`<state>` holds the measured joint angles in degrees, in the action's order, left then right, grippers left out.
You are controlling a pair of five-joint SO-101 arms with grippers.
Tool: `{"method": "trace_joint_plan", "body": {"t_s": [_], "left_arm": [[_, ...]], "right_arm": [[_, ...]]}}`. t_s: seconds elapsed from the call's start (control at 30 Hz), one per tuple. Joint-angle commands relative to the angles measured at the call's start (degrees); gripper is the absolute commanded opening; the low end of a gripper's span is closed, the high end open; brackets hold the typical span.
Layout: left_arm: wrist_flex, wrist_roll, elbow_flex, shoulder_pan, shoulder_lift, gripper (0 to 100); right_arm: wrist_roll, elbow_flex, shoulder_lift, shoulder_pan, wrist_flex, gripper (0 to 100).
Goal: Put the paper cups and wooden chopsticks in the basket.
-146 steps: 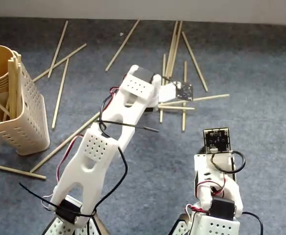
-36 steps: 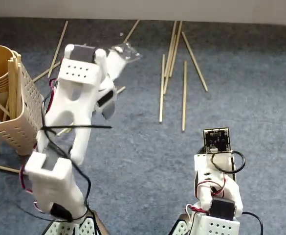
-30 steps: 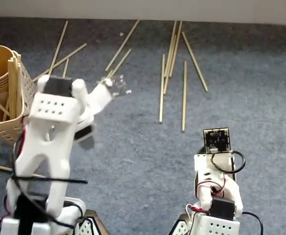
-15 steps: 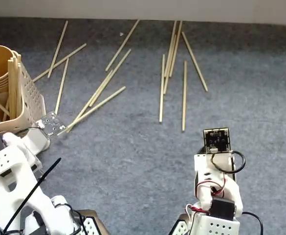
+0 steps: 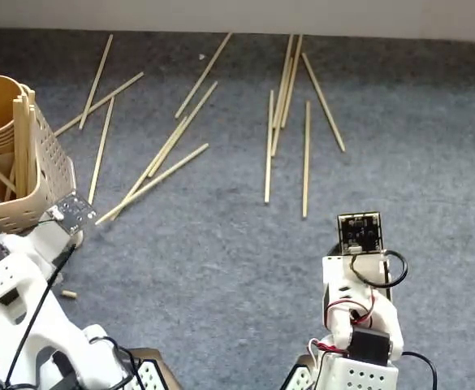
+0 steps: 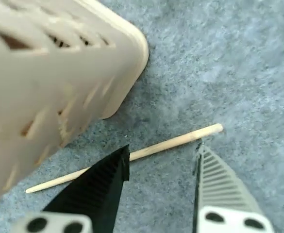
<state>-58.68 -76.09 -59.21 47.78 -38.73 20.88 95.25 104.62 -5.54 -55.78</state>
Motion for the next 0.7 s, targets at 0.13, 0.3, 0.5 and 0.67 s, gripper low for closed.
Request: {"method": "trace_joint_plan", "body": {"t_s": [0.13, 0.3, 0.5, 0.67], "left_arm": [[3.6, -28.13, -0.75, 10.42, -1.45, 23], [3.96, -14.77, -1.71, 15.87, -1.01, 24], [12.75, -21.98, -7.52, 10.15, -1.01, 24], [21.19, -29.63, -11.3, 2.24, -1.1, 24]], "right_arm": [[-0.26, 8.04, 0.04, 0.31, 0.84, 1.0], [-0.26, 8.04, 0.04, 0.31, 0.84, 1.0], [-0.26, 8.04, 0.04, 0.31, 0.84, 1.0], [-0.26, 8.04, 0.04, 0.31, 0.84, 1.0]]}}
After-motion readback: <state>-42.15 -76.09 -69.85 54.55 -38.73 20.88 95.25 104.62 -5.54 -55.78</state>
